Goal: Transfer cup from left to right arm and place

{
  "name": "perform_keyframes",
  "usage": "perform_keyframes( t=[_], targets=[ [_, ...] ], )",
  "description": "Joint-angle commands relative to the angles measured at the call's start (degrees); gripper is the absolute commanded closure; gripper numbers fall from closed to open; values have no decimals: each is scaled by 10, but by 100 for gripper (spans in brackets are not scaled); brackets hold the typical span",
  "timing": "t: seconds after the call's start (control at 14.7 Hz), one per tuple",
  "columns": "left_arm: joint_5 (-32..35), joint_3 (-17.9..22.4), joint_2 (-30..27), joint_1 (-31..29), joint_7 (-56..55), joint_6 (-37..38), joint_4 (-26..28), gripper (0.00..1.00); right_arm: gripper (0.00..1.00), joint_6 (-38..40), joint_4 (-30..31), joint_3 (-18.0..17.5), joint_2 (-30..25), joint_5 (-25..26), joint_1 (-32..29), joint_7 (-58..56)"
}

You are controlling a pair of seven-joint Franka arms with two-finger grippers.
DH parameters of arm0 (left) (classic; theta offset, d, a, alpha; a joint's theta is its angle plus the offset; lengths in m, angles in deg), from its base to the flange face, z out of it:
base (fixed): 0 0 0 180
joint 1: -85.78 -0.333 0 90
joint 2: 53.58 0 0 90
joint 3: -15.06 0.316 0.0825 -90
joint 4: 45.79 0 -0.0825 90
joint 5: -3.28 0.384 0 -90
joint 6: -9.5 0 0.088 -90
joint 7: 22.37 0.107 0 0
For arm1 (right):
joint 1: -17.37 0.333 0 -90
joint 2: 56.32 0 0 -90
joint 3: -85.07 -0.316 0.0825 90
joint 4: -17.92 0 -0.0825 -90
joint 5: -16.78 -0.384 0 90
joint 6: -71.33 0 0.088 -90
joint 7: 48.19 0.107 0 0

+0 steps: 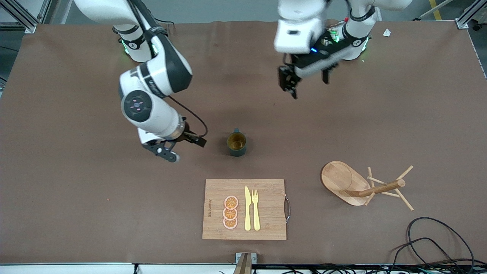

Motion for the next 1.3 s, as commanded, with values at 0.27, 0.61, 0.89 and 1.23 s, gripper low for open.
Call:
perform_keyframes(
  t=[0.27,0.61,0.89,1.23],
  targets=[
    [-91,-3,-7,-183,258,-1,-5,0,0,-104,-87,8,127,-45,83,165],
    [-150,-5,-12,-275,385,6,-6,0,0,-134,-130,10,174,-44,106,201],
    [-152,-4,-22,-307,475,23,-8,0,0,-174,-128,10,196,-43,119,202],
    [-163,69,-59,-241,520,42,8,0,8,-201,-124,9,207,-43,132,201]
  ],
)
